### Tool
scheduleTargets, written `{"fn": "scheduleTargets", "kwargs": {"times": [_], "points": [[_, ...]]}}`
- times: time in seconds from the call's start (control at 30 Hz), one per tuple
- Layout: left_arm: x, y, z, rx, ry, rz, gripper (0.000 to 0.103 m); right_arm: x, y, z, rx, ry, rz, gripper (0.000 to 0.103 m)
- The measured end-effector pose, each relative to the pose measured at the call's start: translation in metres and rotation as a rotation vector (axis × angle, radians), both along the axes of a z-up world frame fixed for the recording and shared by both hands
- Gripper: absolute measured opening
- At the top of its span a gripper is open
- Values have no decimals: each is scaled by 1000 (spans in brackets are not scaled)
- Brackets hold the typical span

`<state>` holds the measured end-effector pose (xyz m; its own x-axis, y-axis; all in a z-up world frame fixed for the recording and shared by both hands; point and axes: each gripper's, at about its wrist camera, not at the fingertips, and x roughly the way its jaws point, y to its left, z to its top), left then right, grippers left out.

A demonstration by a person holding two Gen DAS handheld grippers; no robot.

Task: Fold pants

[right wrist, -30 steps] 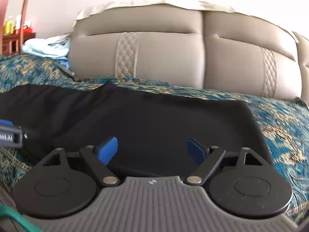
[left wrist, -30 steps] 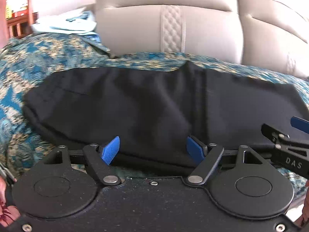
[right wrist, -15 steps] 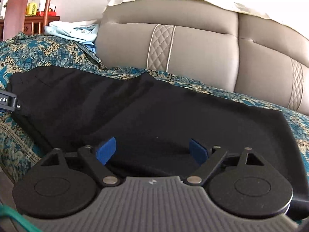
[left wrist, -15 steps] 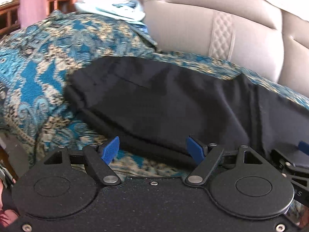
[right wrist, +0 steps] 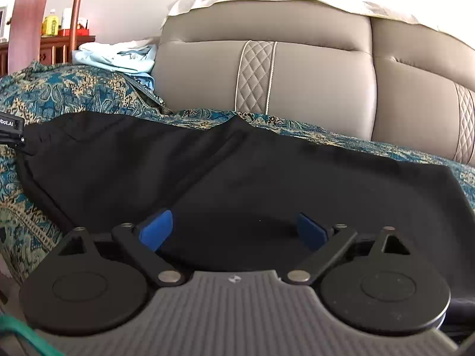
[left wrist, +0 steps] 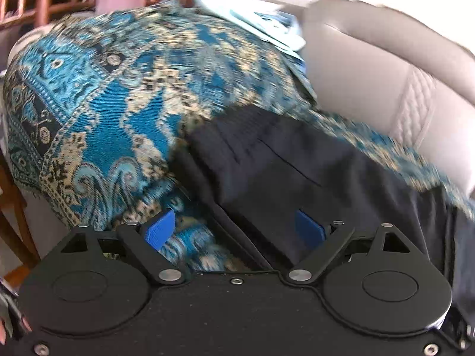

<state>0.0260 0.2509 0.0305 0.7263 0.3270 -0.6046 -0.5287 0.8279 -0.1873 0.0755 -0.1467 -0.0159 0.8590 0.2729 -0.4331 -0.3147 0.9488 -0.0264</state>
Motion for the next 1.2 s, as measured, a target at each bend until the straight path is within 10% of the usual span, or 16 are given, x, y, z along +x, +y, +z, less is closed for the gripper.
{"fn": "scheduleTargets", "kwargs": {"times": [0.2, 0.53, 1.07, 1.2], "points": [[18, 29, -5, -22, -22, 35, 86, 1, 0, -3, 3, -8, -3, 101], [37, 55, -21, -122, -40, 48, 51, 1, 0, -5, 3, -21, -7, 103], [55, 51, -33, -109, -48, 27, 74, -1, 1, -7, 2, -31, -8, 103], [48, 49, -27, -93, -53, 67, 29, -1, 1, -7, 2, -31, -8, 103]]}}
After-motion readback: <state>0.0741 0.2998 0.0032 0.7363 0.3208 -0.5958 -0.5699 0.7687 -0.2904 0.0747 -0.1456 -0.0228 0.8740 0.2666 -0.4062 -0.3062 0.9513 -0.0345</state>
